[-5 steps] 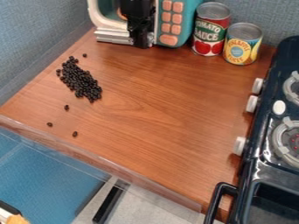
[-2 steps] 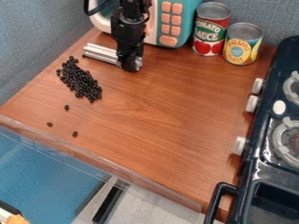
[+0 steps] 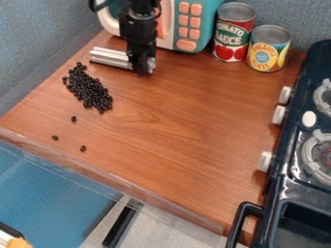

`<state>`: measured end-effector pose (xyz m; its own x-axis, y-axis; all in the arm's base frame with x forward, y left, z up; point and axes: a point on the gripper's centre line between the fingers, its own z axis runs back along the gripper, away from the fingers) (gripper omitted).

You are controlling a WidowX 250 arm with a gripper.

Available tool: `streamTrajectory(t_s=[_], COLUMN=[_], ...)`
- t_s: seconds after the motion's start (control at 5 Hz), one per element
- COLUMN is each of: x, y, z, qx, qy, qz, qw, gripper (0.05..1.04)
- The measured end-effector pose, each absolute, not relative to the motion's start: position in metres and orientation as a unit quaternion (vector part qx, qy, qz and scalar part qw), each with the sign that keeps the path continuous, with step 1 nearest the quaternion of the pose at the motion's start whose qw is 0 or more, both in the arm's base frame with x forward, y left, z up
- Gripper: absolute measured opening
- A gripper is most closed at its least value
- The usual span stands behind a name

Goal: Sweep into pile

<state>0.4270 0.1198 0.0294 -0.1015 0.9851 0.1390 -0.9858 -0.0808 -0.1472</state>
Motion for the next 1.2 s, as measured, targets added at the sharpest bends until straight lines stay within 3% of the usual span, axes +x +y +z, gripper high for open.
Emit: streamTrajectory(t_s=[0.4,1.2], x=[0.437,0.416], y=[0.133,0.143], z=[0.030,0.016], qx=[0.000,0.011], qy=[-0.108,-0.123], qz=[0.743,0.774], qw=[0.661,0.621], gripper=[0.391,0.391])
